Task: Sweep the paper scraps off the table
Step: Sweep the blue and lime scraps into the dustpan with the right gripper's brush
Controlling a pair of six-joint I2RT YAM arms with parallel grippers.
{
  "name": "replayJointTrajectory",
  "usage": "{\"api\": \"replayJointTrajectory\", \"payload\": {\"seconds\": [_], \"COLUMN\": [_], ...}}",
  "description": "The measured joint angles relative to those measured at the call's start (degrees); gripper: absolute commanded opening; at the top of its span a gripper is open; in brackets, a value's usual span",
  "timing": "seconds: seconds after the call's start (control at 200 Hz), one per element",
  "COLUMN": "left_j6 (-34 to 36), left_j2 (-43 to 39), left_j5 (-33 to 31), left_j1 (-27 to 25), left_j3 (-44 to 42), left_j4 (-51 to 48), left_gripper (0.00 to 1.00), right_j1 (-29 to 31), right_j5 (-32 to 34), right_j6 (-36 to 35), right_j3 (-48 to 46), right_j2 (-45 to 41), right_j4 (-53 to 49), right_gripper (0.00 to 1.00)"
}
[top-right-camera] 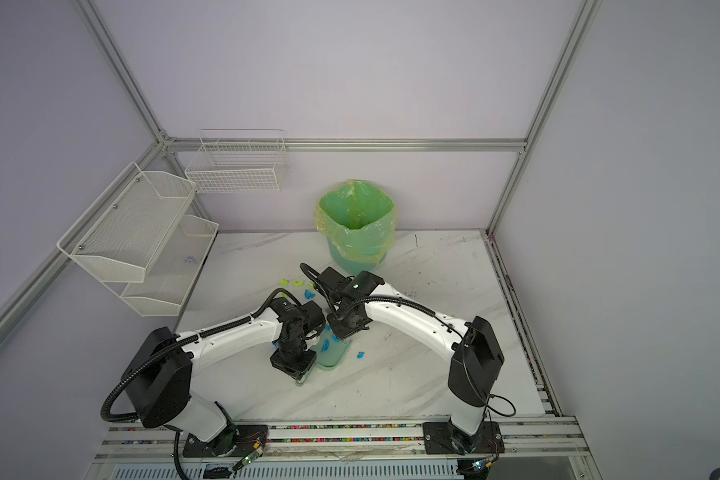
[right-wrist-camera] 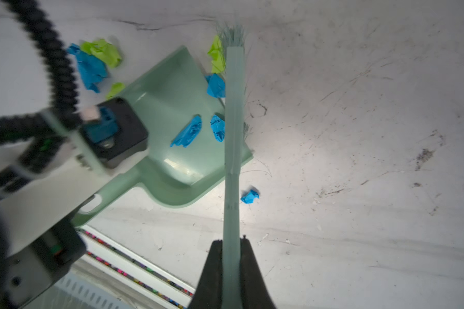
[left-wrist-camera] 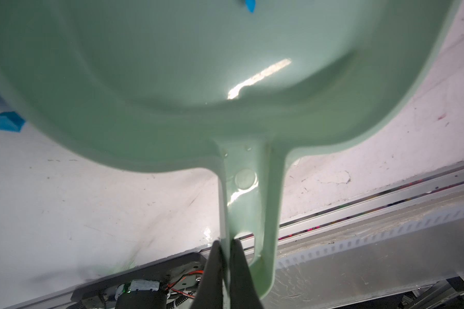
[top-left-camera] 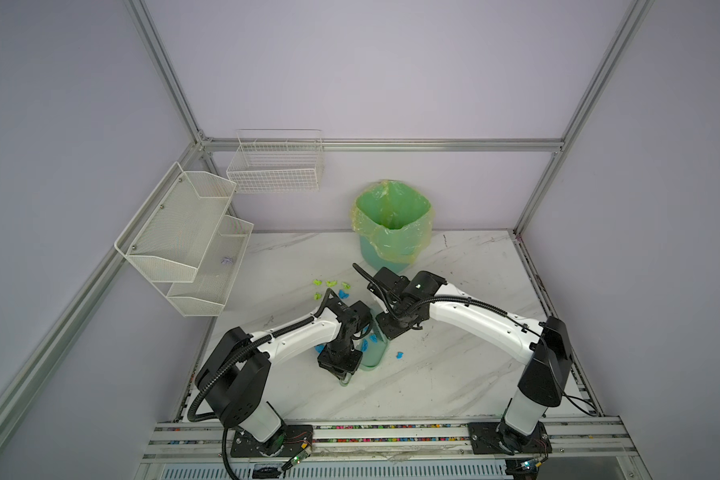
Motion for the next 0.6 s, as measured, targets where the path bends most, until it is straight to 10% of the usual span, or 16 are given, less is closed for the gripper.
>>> {"api": "replayJointTrajectory", "payload": {"seconds": [0.295,0.6], "left_j6": [0.07,0.04], "left_j2": [0.83,0.85], "left_j5": [0.63,0.98], "left_j1": [0.63,1.31], "left_j3": [-0.37,-1.49], "left_j4": [1.36,2.47], "left_gripper": [0.0,0.0], "right_j1": [-0.5,-3.19], "right_j5": [-1.6,5.22], "right_j6": [1.29,-0.72], "right_j3": [2.99,13.51], "right_j2": [-4.5,8.5], "right_j4": [0.76,0.61], "right_gripper": [0.0,0.0]}}
